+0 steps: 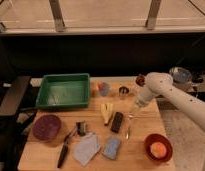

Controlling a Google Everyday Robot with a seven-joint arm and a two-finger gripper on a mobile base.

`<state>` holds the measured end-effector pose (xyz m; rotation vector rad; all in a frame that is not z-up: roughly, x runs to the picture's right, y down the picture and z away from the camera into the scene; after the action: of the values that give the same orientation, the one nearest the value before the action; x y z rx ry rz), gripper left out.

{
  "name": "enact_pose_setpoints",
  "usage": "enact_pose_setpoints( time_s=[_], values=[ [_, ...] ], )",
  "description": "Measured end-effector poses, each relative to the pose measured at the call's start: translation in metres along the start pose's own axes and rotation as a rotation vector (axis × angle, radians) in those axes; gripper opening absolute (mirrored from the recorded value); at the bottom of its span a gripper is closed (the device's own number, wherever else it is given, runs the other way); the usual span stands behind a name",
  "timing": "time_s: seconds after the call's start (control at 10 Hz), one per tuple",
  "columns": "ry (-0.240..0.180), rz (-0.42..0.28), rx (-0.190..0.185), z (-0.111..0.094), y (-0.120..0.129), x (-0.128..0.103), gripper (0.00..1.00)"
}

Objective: Place fork in purple bowl

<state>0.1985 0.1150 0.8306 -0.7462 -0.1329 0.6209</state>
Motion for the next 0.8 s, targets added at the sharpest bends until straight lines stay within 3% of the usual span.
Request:
enact_pose_setpoints(
  time_s=[0.2, 0.4, 0.8],
  values=[
    [-0.021, -0.027, 0.026, -0.051, -0.003, -0.02, 0.0],
    [-0.048, -0.06, 0.052, -0.087, -0.002, -0.04, 0.0],
    [-0.152, -0.179, 0.124, -0.164, 0.021, -0.1, 0.0]
  ],
)
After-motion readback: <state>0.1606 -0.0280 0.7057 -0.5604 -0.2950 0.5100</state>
